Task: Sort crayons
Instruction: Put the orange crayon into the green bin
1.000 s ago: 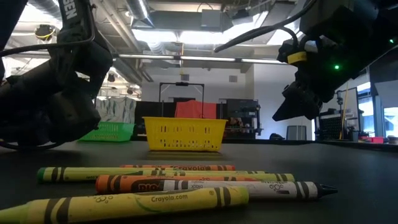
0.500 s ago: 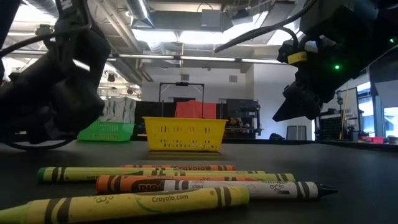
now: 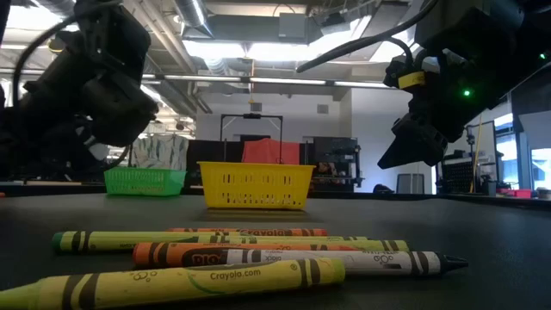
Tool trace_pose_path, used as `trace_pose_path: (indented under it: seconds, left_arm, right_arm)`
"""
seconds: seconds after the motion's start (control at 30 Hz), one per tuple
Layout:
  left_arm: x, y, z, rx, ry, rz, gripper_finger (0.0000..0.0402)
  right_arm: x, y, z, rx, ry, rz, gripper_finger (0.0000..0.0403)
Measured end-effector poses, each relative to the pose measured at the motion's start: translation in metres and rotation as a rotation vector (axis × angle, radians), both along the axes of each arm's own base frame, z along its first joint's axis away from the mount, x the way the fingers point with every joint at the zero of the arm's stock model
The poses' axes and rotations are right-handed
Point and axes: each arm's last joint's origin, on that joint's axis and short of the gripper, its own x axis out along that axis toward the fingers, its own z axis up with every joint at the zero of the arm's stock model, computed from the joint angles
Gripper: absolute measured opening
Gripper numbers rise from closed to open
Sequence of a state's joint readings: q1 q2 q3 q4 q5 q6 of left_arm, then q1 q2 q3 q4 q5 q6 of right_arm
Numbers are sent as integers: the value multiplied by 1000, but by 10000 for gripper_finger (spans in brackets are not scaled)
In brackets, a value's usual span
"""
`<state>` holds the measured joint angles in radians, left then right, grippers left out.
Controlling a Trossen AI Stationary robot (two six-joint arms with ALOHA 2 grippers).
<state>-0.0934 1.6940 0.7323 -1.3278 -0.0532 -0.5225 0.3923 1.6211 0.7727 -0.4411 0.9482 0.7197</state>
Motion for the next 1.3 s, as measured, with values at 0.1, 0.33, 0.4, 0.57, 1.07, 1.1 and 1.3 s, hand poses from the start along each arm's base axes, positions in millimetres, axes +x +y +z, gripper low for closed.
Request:
trace_pose_path:
  seconds: [0.1, 0.33, 0.4, 0.57, 1.07, 1.1, 1.3]
  left_arm:
    - [0, 9, 2, 24, -10, 22, 110]
    - [-2, 41, 3, 94, 24, 58, 110]
    - [-3, 50, 2, 85, 26, 75, 110]
    - [-11, 70, 1, 93, 41, 164, 110]
    - [-26, 92, -21, 85, 146, 270, 110]
    - [-25, 93, -24, 73, 163, 266, 110]
    - [-22, 94, -39, 54, 249, 253, 110]
  right_arm:
    - [0, 0, 0, 2, -3, 0, 192]
    - [0, 0, -1, 19, 1, 5, 192]
    - [-2, 0, -4, 28, 0, 7, 192]
    - [-4, -1, -7, 43, 10, 9, 192]
    - [-3, 0, -6, 49, -5, 10, 192]
    - [-3, 0, -6, 49, -5, 10, 192]
    - [-3, 0, -6, 49, -4, 11, 192]
